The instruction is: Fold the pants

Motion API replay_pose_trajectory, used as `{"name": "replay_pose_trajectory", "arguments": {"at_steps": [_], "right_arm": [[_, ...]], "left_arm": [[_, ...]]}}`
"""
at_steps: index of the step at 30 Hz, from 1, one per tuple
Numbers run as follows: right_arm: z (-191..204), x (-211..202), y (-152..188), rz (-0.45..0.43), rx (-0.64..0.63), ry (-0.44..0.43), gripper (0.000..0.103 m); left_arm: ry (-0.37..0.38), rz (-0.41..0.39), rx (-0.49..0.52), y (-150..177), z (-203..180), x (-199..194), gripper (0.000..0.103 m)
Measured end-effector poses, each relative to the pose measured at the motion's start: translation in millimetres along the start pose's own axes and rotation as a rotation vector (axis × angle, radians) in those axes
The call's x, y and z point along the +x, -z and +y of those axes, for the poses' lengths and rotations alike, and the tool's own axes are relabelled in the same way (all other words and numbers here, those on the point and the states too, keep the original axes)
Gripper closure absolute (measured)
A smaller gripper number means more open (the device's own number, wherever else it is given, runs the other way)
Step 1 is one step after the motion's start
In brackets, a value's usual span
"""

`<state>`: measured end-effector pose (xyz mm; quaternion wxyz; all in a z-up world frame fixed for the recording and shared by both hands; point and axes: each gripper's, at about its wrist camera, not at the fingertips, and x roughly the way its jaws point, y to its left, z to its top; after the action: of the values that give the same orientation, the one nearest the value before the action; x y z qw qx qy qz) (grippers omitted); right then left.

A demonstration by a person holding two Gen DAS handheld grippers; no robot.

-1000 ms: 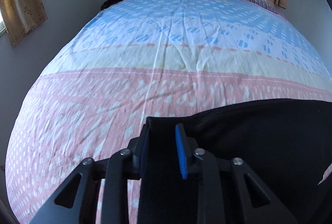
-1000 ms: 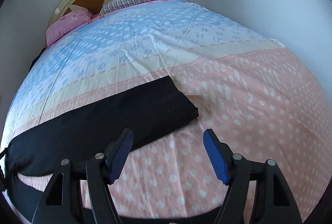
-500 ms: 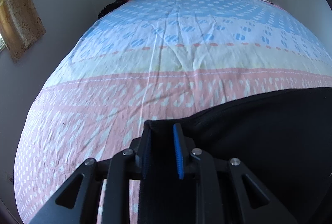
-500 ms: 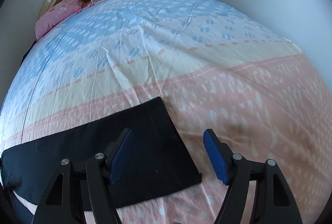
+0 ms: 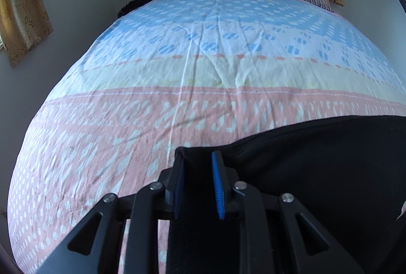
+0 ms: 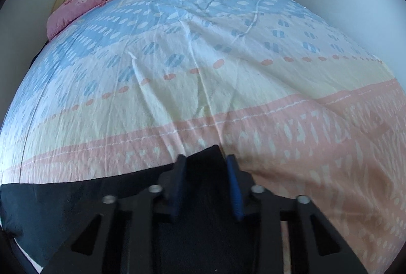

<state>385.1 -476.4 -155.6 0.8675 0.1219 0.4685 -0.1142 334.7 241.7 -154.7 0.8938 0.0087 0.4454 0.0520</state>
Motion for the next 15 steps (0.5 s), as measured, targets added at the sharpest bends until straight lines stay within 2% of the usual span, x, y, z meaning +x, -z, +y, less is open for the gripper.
{"name": "replay_pose_trajectory", "arguments": {"at_steps": [3, 10, 15], "right_arm": [[6, -16, 3, -0.045, -0.029, -0.001, 0.092], [0, -89, 27, -0.211, -0.038, -0.062, 0.094], [-14, -136, 57, -0.283, -0.027, -0.088, 0.095]], "left_arm": [[0.007, -0.010, 0.006, -1, 0, -4, 0.095], [0.088, -0.135, -0.064, 1, 14, -43, 0.096], [0.167, -0.193, -0.127, 6, 30, -76, 0.096]]}}
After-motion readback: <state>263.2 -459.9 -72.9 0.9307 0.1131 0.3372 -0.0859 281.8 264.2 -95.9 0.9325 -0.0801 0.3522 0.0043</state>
